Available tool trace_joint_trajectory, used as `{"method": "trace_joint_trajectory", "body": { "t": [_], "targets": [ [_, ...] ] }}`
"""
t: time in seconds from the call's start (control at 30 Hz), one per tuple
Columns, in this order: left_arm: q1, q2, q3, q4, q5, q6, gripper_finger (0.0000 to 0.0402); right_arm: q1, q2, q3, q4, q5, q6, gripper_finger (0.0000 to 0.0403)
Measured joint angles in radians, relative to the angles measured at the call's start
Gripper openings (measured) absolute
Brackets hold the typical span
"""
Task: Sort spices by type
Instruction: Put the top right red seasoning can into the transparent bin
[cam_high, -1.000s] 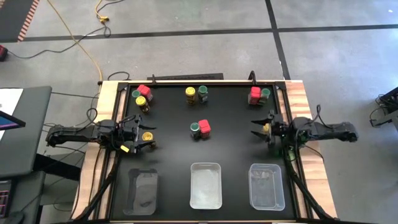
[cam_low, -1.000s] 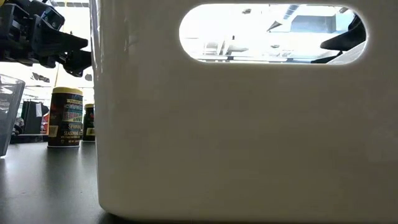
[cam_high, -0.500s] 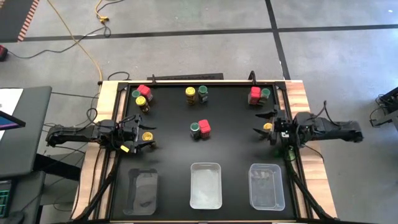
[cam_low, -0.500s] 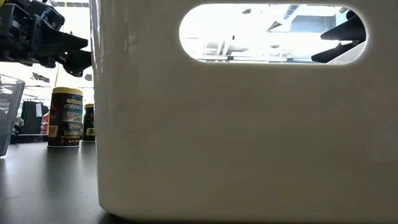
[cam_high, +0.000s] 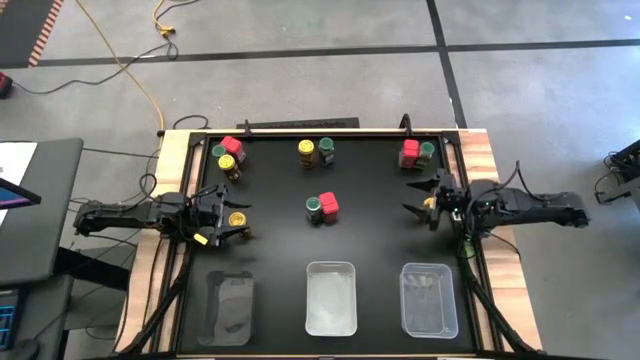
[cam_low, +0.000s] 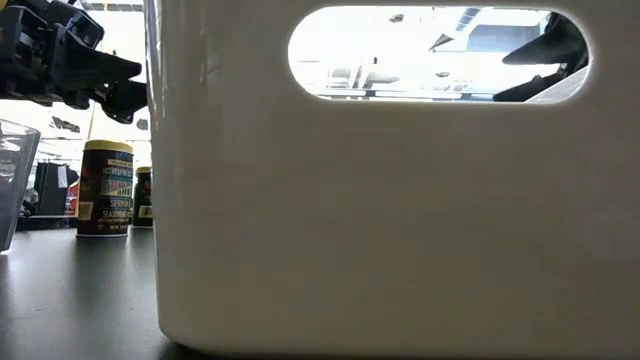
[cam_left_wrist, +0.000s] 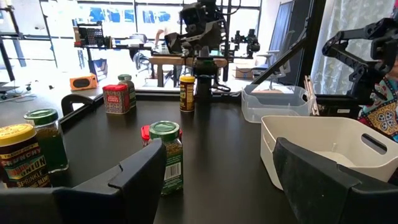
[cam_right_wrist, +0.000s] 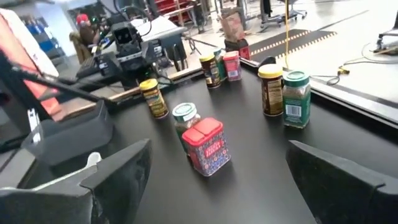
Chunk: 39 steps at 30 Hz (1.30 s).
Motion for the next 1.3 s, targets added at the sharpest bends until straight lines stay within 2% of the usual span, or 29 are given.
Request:
{"method": "trace_joint_trajectory", "body": {
  "t": [0.27, 0.83, 1.03, 1.17, 1.3],
  "targets": [
    [0.000, 0.000, 0.000, 0.000, 0.000, 0.000, 0.0281, -0.047, 0.006, 0.002, 0.002, 0.000, 0.049, 0.0400],
    [0.000, 0.000, 0.000, 0.000, 0.000, 0.000, 0.0281, -0.046, 0.011, 0.028, -0.002, -0.001, 0.078, 0.0400],
    [0.000, 0.000, 0.000, 0.000, 0.000, 0.000, 0.0281, -0.067, 0.018, 0.028, 0.134, -0.001, 0.087, 0.0398],
    [0.000, 0.000, 0.000, 0.000, 0.000, 0.000, 0.0281, -0.134, 0.076, 0.084, 0.163, 0.000, 0.086, 0.0388],
    [0.000, 0.000, 0.000, 0.000, 0.000, 0.000, 0.0281, -0.220, 0.192, 0.203, 0.079, 0.000, 0.076, 0.0381]
  ]
}}
